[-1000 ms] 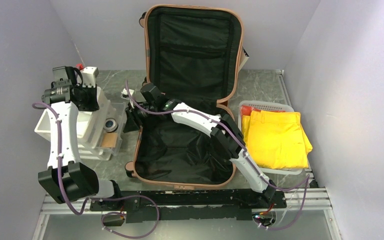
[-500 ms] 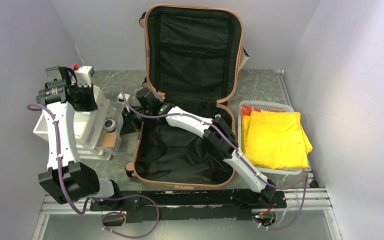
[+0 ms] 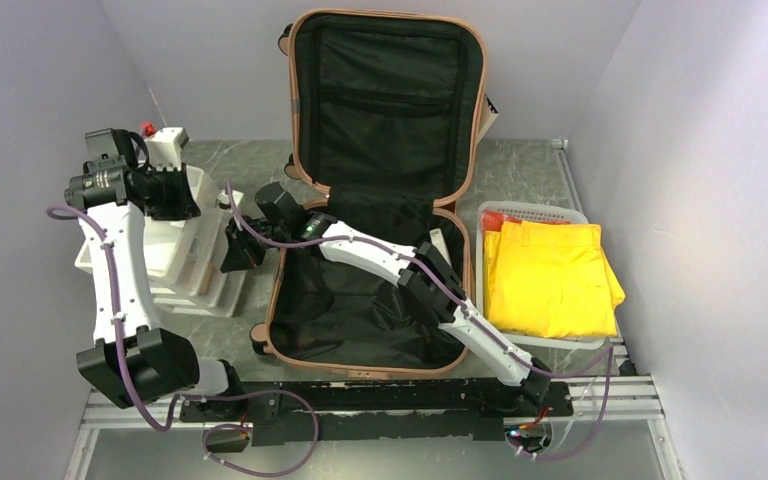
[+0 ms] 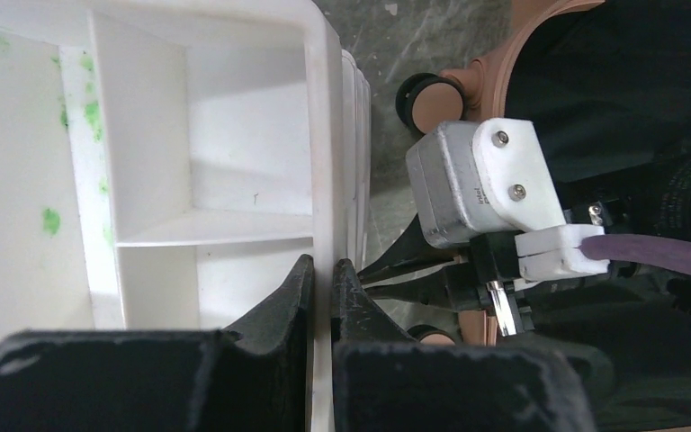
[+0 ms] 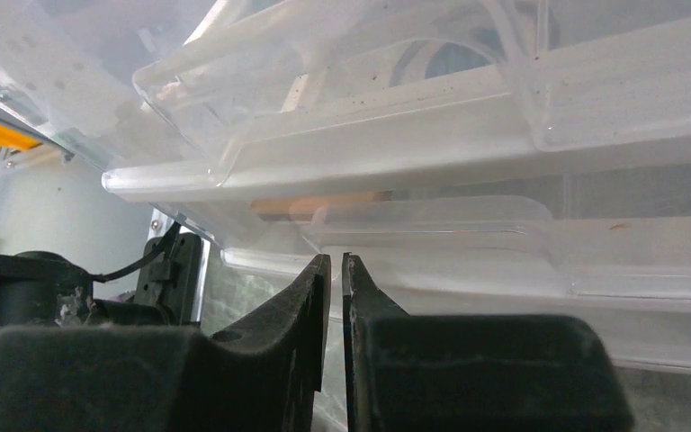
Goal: Open, take out, and arrange the luggage
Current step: Close the drawer of the storage box, then open the drawer in the storage box.
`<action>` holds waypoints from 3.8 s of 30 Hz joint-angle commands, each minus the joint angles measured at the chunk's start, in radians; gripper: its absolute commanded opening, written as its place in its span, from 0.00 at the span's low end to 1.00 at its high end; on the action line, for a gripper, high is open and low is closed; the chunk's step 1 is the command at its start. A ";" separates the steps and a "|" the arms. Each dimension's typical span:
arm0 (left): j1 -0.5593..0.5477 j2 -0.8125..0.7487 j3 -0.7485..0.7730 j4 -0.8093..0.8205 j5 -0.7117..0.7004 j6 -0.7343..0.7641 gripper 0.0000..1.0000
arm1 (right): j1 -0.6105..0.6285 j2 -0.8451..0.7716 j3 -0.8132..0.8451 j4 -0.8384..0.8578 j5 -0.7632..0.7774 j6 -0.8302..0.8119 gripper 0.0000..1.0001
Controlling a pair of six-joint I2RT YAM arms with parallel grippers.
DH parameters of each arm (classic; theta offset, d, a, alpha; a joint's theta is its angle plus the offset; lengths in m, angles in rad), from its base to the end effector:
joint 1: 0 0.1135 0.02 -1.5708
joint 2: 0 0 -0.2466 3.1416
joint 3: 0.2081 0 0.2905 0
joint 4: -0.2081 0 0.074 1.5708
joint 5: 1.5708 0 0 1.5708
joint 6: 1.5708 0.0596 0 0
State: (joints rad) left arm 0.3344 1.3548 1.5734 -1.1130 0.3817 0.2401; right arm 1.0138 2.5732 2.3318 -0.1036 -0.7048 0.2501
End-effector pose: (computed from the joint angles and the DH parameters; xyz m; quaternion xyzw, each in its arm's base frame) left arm 0.3025 0.0816 0.3738 0.0192 0.9282 -0.0793 0.3631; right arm 0.3005 0.5556 0.1962 -0.4703 0.6384 0.5467 0.2689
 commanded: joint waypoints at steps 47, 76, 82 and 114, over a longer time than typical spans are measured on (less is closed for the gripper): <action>0.031 -0.018 0.306 0.098 0.129 -0.063 0.05 | -0.194 -0.122 -0.316 0.605 -0.249 0.645 0.66; 0.037 -0.065 0.172 0.145 0.042 -0.042 0.05 | -0.180 -0.063 -0.400 1.218 -0.189 1.177 0.68; 0.037 -0.096 0.086 0.223 -0.091 -0.019 0.05 | -0.204 -0.124 -0.498 1.306 -0.194 1.245 0.66; 0.035 -0.158 -0.026 0.318 -0.043 0.014 0.05 | -0.273 -0.405 -0.718 0.537 -0.312 0.532 0.77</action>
State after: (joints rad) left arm 0.3653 1.2480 1.5131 -0.9218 0.3321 0.1829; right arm 0.7570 2.2608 1.5757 0.8146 -1.0069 1.1423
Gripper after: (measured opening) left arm 0.087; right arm 0.731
